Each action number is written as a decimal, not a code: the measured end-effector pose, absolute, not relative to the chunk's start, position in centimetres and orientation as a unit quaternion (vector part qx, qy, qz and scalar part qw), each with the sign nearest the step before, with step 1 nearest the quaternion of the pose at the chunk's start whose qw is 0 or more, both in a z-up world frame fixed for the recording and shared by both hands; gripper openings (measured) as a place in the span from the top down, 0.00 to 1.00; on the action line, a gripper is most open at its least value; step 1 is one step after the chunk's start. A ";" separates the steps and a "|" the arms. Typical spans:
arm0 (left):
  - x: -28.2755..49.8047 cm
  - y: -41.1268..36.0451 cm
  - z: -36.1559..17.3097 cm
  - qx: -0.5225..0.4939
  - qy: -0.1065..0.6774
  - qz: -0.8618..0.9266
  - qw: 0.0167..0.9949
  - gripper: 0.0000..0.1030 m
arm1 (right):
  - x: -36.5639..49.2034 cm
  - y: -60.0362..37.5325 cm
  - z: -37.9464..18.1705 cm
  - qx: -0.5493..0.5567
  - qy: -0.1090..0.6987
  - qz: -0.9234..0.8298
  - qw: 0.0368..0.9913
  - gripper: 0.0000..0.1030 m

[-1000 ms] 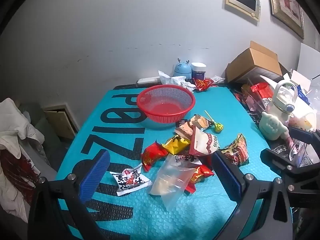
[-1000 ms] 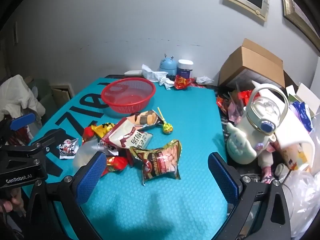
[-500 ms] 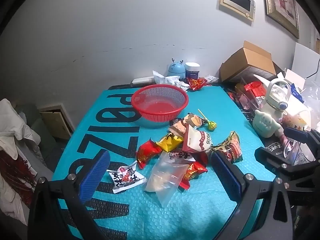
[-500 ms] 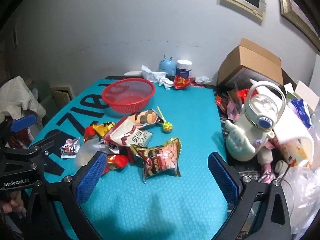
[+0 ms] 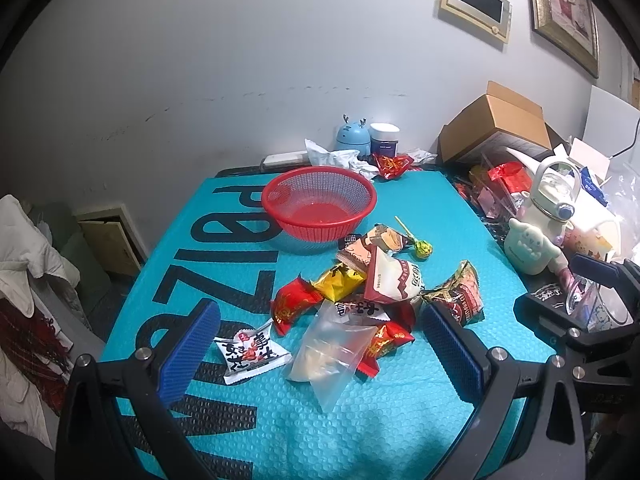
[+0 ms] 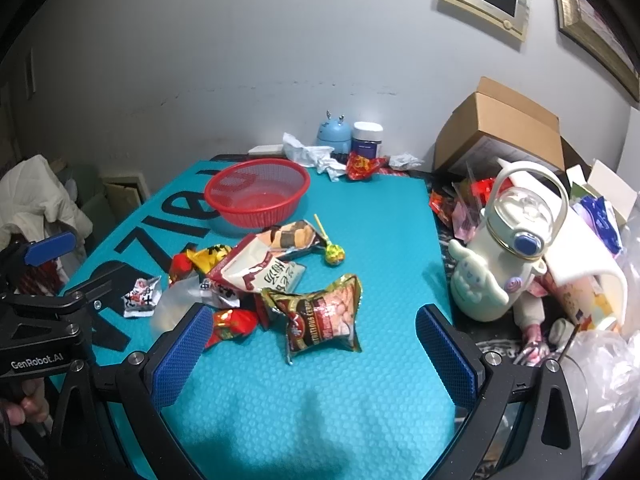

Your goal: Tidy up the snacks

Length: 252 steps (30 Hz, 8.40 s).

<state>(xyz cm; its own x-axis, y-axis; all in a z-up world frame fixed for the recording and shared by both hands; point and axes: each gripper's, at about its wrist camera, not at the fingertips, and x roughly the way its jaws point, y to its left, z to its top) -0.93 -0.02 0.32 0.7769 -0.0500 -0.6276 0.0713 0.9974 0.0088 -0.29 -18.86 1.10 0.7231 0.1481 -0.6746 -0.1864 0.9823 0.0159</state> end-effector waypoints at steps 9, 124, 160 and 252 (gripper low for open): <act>-1.1 -0.3 0.4 0.012 0.335 -0.036 0.941 0.00 | -0.4 -18.8 1.1 -0.027 0.359 0.091 0.928 0.00; 0.1 11.7 -8.7 -0.076 0.417 0.044 0.904 0.00 | 5.6 -6.5 -9.1 -0.040 0.449 0.290 0.844 0.13; 7.0 6.9 -12.1 -0.050 0.462 -0.024 0.885 0.44 | 6.2 -10.0 -8.1 -0.005 0.439 0.297 0.848 0.65; 21.2 2.6 5.8 -0.032 0.230 -0.103 0.967 0.54 | 18.6 -12.0 6.6 0.004 0.226 0.242 0.944 0.79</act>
